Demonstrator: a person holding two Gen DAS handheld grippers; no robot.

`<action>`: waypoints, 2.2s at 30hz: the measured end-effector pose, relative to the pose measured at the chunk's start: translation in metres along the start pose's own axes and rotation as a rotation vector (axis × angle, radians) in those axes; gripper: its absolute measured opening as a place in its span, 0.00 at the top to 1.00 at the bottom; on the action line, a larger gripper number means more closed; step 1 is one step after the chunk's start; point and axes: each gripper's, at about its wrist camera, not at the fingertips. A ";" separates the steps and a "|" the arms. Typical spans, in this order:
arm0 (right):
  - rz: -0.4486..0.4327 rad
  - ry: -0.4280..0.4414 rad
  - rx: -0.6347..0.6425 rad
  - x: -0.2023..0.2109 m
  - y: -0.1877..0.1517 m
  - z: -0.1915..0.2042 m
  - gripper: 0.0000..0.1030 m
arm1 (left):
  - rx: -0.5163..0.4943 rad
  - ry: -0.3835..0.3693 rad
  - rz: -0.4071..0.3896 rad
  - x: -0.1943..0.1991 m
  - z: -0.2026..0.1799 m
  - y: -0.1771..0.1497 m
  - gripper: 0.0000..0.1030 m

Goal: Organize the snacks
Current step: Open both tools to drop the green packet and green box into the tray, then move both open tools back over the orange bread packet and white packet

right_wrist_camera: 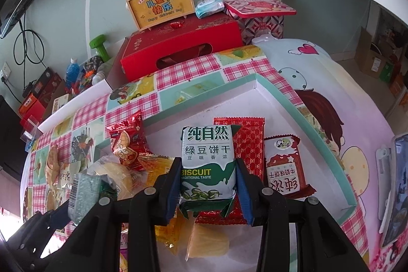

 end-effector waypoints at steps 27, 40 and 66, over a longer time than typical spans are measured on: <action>-0.023 -0.025 0.036 0.013 0.001 0.007 0.46 | 0.039 -0.013 0.040 0.013 0.013 0.003 0.36; -0.043 -0.012 0.107 0.028 -0.010 0.035 0.46 | 0.252 0.099 0.056 0.030 0.087 -0.004 0.35; 0.010 0.153 0.421 0.028 -0.077 0.160 0.46 | 0.554 0.320 0.134 0.037 0.230 -0.054 0.21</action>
Point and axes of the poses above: each gripper's, at about its wrist camera, not at the fingertips, and x roughly against the way its jaws point, z to its left, y to its top, and after that the axes turned 6 degrees about -x, right-handed
